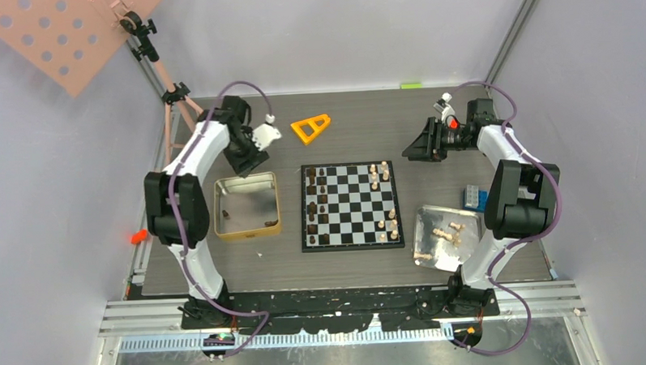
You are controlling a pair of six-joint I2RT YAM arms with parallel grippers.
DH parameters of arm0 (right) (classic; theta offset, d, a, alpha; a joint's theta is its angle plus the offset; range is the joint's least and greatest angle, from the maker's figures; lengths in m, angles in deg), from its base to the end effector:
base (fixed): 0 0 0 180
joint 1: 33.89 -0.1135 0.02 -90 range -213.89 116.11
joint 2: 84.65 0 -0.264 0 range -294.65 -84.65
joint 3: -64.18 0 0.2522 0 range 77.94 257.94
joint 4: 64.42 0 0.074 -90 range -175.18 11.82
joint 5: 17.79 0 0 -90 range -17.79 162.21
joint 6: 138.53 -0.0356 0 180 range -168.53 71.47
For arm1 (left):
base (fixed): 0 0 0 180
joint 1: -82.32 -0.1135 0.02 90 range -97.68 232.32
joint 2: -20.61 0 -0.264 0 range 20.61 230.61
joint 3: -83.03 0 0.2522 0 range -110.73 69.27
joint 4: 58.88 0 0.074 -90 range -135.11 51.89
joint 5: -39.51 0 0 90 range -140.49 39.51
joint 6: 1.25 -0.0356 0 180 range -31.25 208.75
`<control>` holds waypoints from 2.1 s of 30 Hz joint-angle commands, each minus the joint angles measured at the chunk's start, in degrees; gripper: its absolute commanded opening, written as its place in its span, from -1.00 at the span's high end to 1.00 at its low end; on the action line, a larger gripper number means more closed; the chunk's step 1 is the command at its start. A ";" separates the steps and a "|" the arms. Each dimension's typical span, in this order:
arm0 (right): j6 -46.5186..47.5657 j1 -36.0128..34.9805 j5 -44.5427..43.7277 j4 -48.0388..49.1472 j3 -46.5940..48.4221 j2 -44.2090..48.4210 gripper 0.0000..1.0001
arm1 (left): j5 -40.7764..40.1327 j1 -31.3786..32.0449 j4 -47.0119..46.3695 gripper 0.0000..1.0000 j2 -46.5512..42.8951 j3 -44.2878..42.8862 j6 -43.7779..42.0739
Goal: Set up the chess pieces on the board
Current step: Adjust the storage box at the center of the board, then pick up the chess piece from the storage box.
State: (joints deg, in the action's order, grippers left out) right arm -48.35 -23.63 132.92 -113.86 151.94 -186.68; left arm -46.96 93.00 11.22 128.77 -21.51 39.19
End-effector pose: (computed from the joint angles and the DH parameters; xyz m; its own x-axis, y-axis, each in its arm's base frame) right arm 0.3597 -0.0336 0.2276 -0.8813 0.1580 -0.4454 -0.2957 0.5507 0.7805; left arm 0.3776 -0.0734 0.2433 -0.4582 0.8594 -0.2268 0.8489 0.4987 0.1750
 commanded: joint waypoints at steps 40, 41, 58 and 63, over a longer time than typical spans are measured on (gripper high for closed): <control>0.69 0.24 1.47 0.09 1.52 1.58 0.03 | -3.07 -6.33 -0.39 0.12 -7.04 22.05 0.85; 0.76 0.26 1.51 0.09 1.57 1.58 0.03 | -3.07 -6.36 -0.23 0.12 -6.89 22.00 0.82; 0.78 0.28 1.84 0.09 1.39 2.04 0.04 | -3.90 -6.37 2.96 0.64 -5.96 20.38 0.50; 0.72 0.21 1.87 0.09 1.35 2.30 0.04 | 2.46 -5.54 8.32 0.79 -7.77 14.90 3.41</control>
State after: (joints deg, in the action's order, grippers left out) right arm -48.37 -23.63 133.05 -113.86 151.98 -186.68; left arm -49.76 87.01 14.04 122.98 -1.03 40.59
